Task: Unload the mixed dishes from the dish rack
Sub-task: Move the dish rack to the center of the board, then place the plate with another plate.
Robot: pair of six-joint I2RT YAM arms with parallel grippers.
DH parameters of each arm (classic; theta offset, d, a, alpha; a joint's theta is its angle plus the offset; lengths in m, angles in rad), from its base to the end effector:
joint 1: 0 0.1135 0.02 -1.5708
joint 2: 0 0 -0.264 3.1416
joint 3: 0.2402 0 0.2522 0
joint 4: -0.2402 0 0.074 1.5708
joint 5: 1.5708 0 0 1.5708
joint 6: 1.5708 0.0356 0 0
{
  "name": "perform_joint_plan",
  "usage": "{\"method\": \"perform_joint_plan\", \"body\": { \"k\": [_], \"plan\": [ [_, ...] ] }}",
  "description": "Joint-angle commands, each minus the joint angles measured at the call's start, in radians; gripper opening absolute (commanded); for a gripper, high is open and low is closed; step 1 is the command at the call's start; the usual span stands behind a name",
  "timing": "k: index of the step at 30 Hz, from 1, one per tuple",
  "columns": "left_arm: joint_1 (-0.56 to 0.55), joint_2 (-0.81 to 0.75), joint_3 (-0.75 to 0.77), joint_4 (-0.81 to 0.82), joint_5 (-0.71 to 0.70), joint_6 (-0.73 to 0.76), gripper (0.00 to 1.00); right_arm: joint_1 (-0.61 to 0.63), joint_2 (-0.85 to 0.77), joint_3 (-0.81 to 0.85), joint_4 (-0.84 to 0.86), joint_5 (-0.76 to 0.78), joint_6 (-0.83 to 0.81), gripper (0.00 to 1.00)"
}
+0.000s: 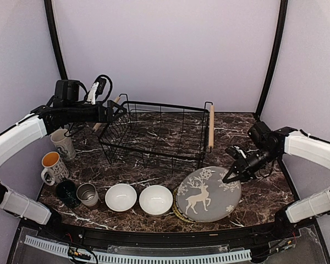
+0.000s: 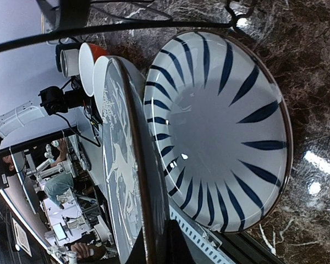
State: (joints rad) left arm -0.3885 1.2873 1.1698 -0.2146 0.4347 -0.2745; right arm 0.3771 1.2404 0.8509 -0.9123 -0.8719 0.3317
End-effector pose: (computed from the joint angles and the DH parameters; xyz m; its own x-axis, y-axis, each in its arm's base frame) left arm 0.2691 -0.1264 0.3632 -0.4834 -0.0678 -0.8728 0.6036 0.6963 -0.3884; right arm 0.1847 0.1025 0.2323 -0.9862 -0.1652 -0.0109 -0.1110 0.6103 0.7843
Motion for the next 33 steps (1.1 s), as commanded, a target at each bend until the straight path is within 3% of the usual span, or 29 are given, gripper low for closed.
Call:
{"method": "perform_joint_plan", "body": {
  "k": [1, 10, 19, 27, 33],
  "plan": [
    [0.007, -0.002, -0.003, -0.003, 0.015, -0.005, 0.99, -0.035, 0.034, -0.023, 0.206, -0.11, 0.072, 0.0],
    [0.007, 0.006, -0.001, -0.006, 0.022, -0.005, 0.99, -0.119, 0.093, -0.031, 0.409, -0.027, 0.184, 0.0],
    [0.007, 0.005, -0.002, 0.002, 0.041, -0.014, 0.99, -0.095, 0.077, -0.023, 0.181, -0.054, -0.006, 0.0],
    [0.007, 0.01, -0.002, 0.003, 0.047, -0.017, 0.99, -0.034, 0.045, -0.108, 0.234, -0.002, 0.03, 0.0],
    [0.007, 0.012, -0.001, 0.002, 0.045, -0.015, 0.99, 0.046, 0.102, -0.076, 0.227, 0.091, 0.029, 0.0]
  ]
}}
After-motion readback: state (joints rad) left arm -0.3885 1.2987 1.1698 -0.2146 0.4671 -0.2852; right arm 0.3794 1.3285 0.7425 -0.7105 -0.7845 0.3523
